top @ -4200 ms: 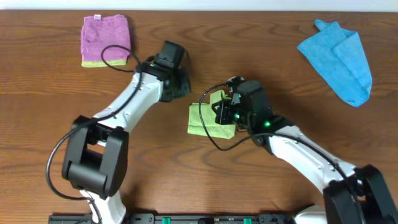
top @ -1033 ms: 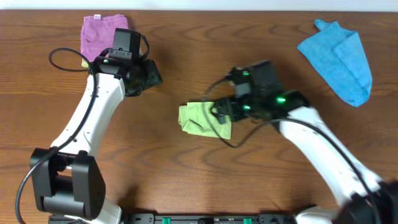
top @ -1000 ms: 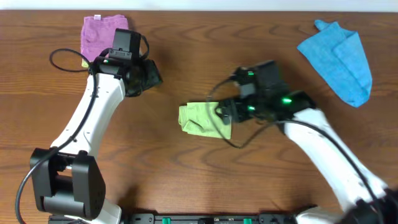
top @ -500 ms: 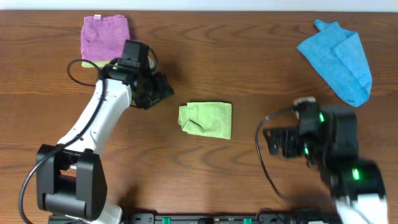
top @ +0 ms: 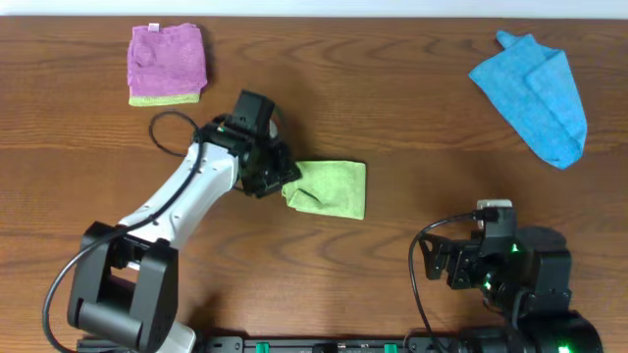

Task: Fold the cloth
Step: 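Grasp the folded yellow-green cloth's left edge with the left gripper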

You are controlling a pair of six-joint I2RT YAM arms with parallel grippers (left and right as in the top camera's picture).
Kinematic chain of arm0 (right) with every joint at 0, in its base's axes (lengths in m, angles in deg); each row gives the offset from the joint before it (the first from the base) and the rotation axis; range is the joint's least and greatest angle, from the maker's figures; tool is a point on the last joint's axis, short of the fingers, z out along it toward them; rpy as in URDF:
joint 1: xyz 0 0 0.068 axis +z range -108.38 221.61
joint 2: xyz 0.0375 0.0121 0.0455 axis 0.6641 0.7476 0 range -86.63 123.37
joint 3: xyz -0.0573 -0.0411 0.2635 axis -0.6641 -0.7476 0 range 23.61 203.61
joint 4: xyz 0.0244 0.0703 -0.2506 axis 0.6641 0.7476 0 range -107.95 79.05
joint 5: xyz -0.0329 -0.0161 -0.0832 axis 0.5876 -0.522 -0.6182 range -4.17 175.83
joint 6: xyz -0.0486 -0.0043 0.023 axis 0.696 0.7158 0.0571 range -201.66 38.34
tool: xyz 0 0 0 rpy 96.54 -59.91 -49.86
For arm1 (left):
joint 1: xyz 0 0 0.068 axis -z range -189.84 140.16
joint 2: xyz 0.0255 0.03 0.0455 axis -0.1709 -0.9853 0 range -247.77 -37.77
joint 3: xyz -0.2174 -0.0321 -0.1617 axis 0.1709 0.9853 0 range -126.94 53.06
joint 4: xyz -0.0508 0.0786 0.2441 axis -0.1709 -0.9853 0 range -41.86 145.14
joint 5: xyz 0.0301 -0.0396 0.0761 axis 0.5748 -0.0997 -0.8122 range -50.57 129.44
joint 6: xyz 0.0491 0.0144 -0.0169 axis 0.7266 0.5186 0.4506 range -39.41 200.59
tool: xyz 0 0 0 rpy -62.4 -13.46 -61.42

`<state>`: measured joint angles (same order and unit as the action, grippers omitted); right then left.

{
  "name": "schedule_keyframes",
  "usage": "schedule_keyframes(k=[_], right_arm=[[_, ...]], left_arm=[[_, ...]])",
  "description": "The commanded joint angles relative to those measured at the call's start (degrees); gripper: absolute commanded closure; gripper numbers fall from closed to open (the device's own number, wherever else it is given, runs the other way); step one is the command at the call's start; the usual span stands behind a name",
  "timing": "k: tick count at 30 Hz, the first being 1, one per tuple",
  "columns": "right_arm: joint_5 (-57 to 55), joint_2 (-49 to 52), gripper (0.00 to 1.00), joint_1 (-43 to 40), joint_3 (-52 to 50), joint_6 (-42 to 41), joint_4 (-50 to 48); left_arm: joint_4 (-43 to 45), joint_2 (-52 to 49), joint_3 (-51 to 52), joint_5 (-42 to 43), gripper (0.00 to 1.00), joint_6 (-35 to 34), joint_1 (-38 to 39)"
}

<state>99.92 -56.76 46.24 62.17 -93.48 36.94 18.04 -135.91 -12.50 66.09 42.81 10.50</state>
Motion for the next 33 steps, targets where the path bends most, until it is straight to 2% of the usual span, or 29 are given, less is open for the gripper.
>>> schedule_keyframes(k=[1,11,19,26,33], right_arm=[[-0.2,-0.3,0.01,-0.6,-0.4,-2.0,0.2],[-0.2,-0.3,0.01,-0.6,-0.4,-2.5,0.2],[-0.2,-0.3,0.01,-0.6,-0.4,-2.5,0.2],[-0.2,-0.3,0.01,-0.6,-0.4,-2.5,0.2],[-0.2,-0.3,0.01,-0.6,-0.4,-2.5,0.2]], left_arm=[[0.3,0.8,2.0,0.6,0.55,-1.7,-0.2],[2.5,0.8,6.8,2.8,0.59,-3.6,0.3],[13.0,0.8,11.4,8.5,0.58,-5.2,0.3],[14.5,0.9,11.5,8.3,0.57,-5.9,0.3],[14.5,0.9,13.1,7.8,0.51,-6.6,0.3]])
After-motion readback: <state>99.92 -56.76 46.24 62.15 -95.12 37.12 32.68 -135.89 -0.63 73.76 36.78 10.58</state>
